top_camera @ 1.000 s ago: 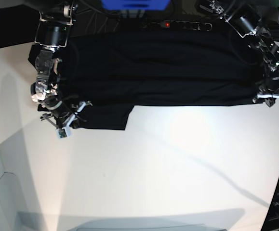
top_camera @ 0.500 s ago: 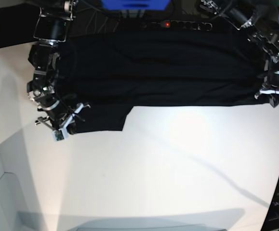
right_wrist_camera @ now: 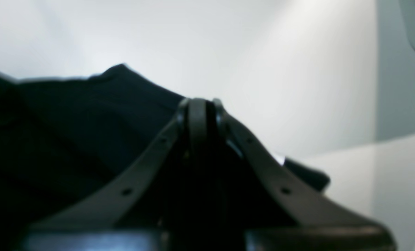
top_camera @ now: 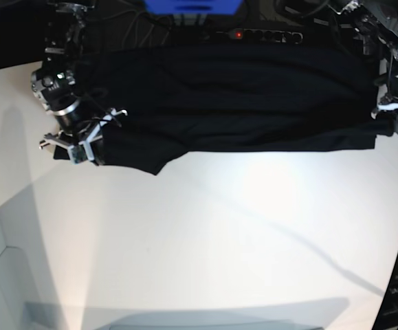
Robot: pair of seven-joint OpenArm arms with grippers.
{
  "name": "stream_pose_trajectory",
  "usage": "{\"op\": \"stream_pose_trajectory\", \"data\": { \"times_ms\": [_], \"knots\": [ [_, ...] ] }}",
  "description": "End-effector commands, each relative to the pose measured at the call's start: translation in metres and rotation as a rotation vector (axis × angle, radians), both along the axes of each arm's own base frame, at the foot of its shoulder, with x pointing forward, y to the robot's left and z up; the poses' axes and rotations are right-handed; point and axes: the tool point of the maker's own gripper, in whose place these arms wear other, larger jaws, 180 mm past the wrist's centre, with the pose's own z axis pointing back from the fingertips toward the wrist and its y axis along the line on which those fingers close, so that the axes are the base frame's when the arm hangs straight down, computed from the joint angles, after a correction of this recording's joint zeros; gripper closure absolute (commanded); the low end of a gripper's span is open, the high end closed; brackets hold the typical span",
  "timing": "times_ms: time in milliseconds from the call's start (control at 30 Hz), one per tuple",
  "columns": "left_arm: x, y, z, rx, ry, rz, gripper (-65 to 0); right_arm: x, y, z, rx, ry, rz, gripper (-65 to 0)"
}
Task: Fold the T-shirt properly
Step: 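Grasp the shirt's side ends with both grippers and pull them outward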
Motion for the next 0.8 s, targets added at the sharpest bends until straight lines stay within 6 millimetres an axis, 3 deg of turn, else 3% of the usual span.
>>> {"op": "stream_pose_trajectory", "data": {
  "times_ms": [0, 133, 233, 533, 767],
  "knots": [
    [-0.001, 0.005, 0.015, 0.029, -0.038, 0.001, -0.2, 0.001, 0.002, 0.015, 0.002, -0.054, 0.019, 0.0],
    [-0.013, 0.009, 0.015, 0.009, -0.049, 0.015, -0.2, -0.012, 0.002, 0.018, -0.013, -0.049, 0.025, 0.0],
    [-0.018, 0.009, 0.014, 0.001, -0.046, 0.018, -0.2, -0.021, -0.009, 0.017, -0.010, -0.062, 0.001, 0.0],
    [-0.019, 0.008, 0.012, -0.010, -0.047, 0.017, -0.2, -0.051, -0.026, 0.019, 0.010, -0.104, 0.013, 0.0],
    [-0.026, 0.009, 0.006, -0.016, -0.027, 0.022, -0.2, -0.058, -0.070, 0.026, -0.017, -0.138, -0.140, 0.0]
  ]
}}
